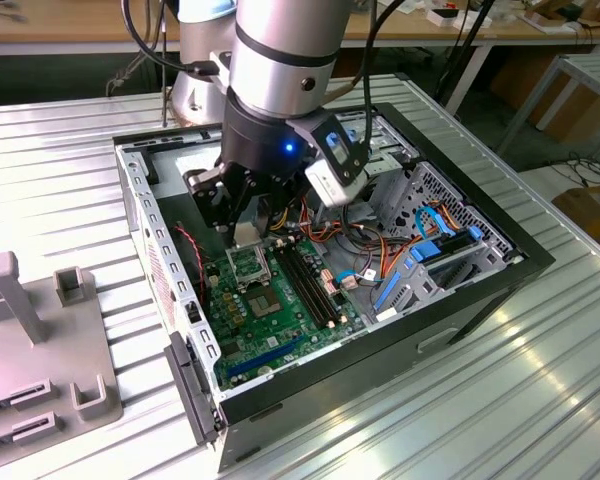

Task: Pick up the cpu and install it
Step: 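Place the cpu into insertion slot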

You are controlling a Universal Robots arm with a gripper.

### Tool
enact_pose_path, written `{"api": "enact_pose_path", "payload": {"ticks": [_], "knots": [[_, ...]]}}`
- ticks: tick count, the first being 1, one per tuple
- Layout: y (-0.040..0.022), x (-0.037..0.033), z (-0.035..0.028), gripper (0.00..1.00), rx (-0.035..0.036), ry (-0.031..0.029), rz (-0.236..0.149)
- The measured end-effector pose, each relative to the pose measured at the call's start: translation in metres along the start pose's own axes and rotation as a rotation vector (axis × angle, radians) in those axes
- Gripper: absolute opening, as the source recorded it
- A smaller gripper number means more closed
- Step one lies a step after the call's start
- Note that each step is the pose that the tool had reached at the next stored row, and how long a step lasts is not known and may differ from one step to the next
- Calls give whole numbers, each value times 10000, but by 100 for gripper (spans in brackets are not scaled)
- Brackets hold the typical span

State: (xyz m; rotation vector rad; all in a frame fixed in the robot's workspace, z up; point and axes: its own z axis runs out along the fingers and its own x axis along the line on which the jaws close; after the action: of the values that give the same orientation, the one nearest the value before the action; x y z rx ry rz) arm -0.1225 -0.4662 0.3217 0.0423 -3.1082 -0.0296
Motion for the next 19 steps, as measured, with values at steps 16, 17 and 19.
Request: {"api": "enact_pose_path", "payload": {"ticks": [16, 17, 19], "knots": [[-37, -16, 47, 47, 1, 0, 2], [-37, -18, 49, 47, 0, 0, 0], [-37, -18, 51, 47, 1, 0, 0]]}}
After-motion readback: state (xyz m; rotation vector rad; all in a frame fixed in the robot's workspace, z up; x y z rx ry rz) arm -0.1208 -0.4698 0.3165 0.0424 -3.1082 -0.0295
